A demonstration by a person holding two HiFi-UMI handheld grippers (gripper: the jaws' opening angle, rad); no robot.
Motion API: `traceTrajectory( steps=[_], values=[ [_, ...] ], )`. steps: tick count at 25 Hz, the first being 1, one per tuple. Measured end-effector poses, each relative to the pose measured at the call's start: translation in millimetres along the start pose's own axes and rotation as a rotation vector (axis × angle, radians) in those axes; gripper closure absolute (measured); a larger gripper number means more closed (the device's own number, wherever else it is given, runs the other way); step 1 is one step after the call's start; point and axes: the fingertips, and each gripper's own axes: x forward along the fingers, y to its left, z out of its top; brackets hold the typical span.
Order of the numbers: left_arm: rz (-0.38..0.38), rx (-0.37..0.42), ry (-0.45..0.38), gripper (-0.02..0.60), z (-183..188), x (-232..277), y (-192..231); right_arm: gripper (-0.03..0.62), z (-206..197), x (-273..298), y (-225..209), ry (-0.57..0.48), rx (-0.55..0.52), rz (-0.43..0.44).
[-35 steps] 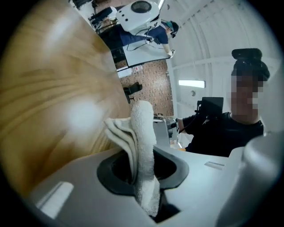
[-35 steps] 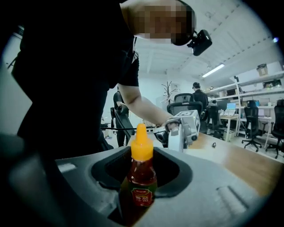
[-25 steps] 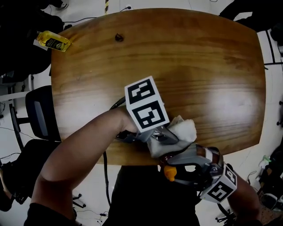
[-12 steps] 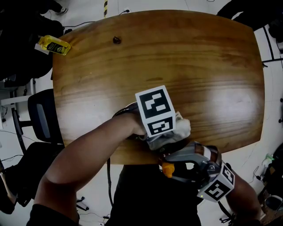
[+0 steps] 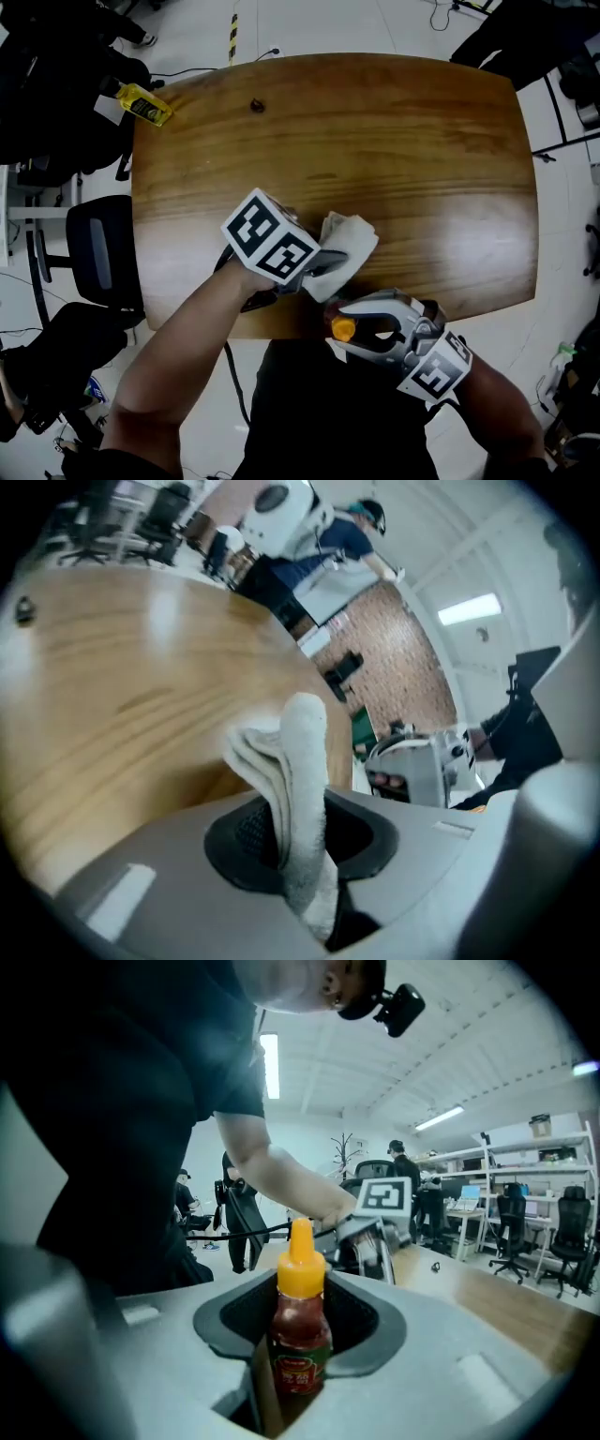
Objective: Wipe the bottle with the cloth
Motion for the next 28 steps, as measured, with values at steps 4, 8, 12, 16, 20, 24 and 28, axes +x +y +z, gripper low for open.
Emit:
traceTrajectory(
  steps=[4,8,12,16,20,24,28],
  values=[
    [0.101,-0.093,-0.388,0.483,17.1,-76.5,-19.6,0.459,-2.0,-0.6,-0.5,-0.009,0.05,-0.039],
    [0.113,-0.161,-0.636,0.483,0.9,-128.1,-64.4,0.459,-3.8,7.7,-4.2,0.014,0.072,-0.076],
    [0.134,-0.24,-0.729,0.483,-23.2,-130.9,-94.9,0.459,-5.2,10.8,-5.9,0.034,0.044,-0.078],
    [0.106,-0.326,-0.816,0.483,-30.7,-108.9,-101.1,0.459,-5.7,12.5,-5.4,0.02,0.053,-0.082],
    [0.135,-0.428,-0.854,0.485,-34.2,-87.7,-98.4,0.459,-8.5,14.4,-3.5,-0.006,0.058,-0.09],
    [0.2,-0.465,-0.912,0.486,-40.8,-85.4,-101.6,0.459,-8.7,14.2,-4.0,0.004,0.048,-0.074],
    [0.239,-0.445,-0.901,0.486,-48.6,-85.1,-117.7,0.459,-6.9,14.8,-5.8,0.007,0.05,-0.067]
  ],
)
